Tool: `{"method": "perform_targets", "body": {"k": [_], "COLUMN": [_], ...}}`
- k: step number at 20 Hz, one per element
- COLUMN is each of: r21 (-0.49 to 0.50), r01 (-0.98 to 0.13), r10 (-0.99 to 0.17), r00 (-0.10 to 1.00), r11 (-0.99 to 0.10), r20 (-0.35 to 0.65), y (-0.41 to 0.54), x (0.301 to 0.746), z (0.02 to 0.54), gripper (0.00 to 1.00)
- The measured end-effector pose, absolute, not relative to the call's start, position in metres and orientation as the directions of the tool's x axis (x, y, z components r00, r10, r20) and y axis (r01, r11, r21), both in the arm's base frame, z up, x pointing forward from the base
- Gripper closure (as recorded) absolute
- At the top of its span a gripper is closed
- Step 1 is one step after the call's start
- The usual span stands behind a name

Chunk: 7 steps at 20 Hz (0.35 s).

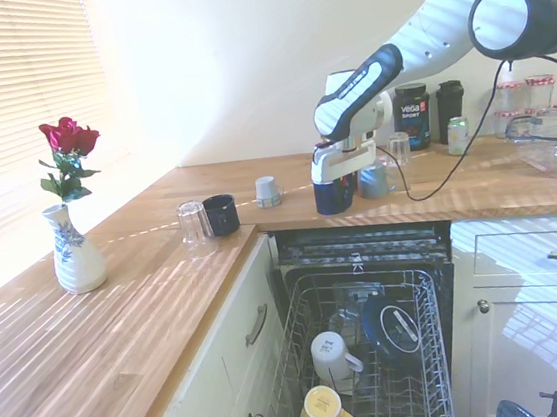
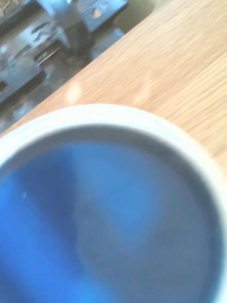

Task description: Unload the mug from the dish rack

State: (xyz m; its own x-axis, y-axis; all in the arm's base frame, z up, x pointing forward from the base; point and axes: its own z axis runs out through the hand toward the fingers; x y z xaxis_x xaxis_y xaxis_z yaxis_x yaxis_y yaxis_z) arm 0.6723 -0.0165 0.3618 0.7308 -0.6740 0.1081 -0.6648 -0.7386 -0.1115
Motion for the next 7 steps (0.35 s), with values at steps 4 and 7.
{"method": "perform_targets", "body": {"k": [4,7], "r21": [-0.104,-0.066], "r01": [-0.665,-0.687], "r10": [-0.672,-0.685], "r00": [0.726,0.701], "r11": [-0.740,-0.723], "r20": [0.145,0.199], "y": [0.000,0.000], "x": [0.650,0.616], "z": [0.385,0.389], "gripper": [0.00,0.00]}}
